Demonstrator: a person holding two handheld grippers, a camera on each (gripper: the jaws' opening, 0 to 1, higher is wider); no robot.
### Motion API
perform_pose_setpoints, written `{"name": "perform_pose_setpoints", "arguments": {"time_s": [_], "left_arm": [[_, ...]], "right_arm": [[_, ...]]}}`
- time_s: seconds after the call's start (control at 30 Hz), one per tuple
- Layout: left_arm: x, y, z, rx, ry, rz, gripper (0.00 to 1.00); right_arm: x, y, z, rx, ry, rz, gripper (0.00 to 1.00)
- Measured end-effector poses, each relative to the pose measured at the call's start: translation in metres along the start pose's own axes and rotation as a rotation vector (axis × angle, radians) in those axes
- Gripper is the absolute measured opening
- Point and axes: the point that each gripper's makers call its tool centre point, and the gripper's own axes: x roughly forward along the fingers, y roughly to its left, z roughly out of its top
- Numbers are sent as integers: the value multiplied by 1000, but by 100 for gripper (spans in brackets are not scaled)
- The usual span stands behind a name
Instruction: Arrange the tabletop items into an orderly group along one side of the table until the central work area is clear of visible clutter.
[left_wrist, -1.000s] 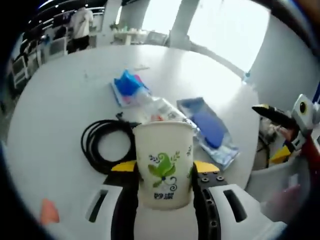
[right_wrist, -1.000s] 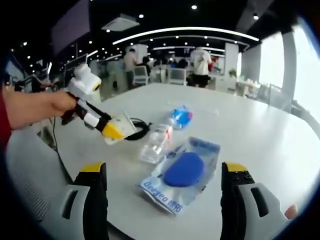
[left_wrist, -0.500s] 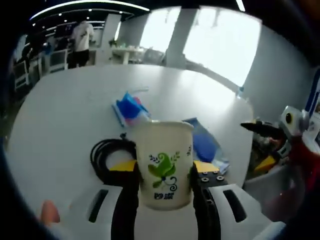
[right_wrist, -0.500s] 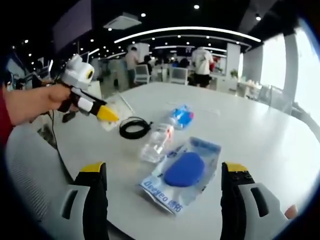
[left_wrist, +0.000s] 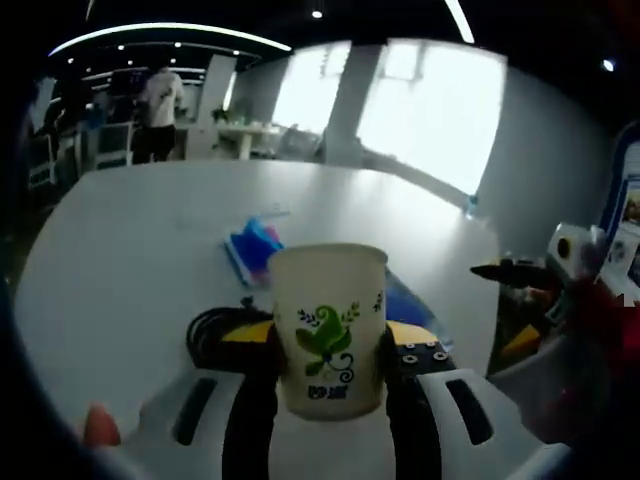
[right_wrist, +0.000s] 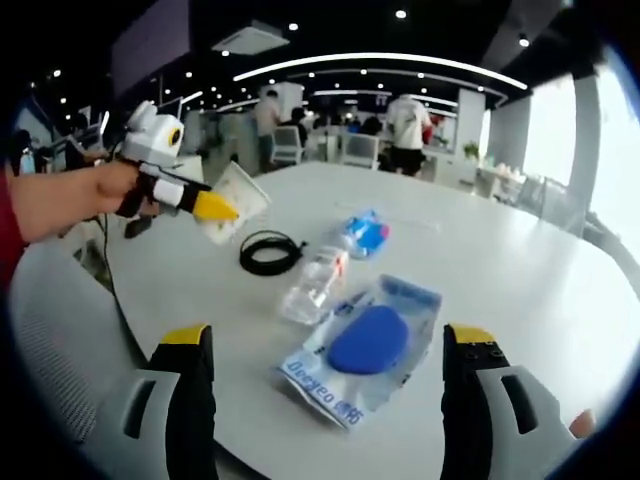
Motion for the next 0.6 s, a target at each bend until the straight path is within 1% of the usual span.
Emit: {"name": "perform_pose_setpoints", "arguments": {"time_s": [0.1,0.27,0.4,0.53,0.6], "left_arm": [[-1,3,3,-11,-17,2,39],[-4,8,7,-2,-41,15,39],[-6,12,13,24,-65,22,39],[-9,22,21,31,-106,39,39],[-10,25,23,32,-117,45,39]], "right_arm": [[0,0,1,-1,0,-1,95],[0,1,1,-5,3,3,95],[1,3,4,-9,3,7,95],[3,6,6,-16,1,14,95],[4,7,6,-19,2,17,95]]}}
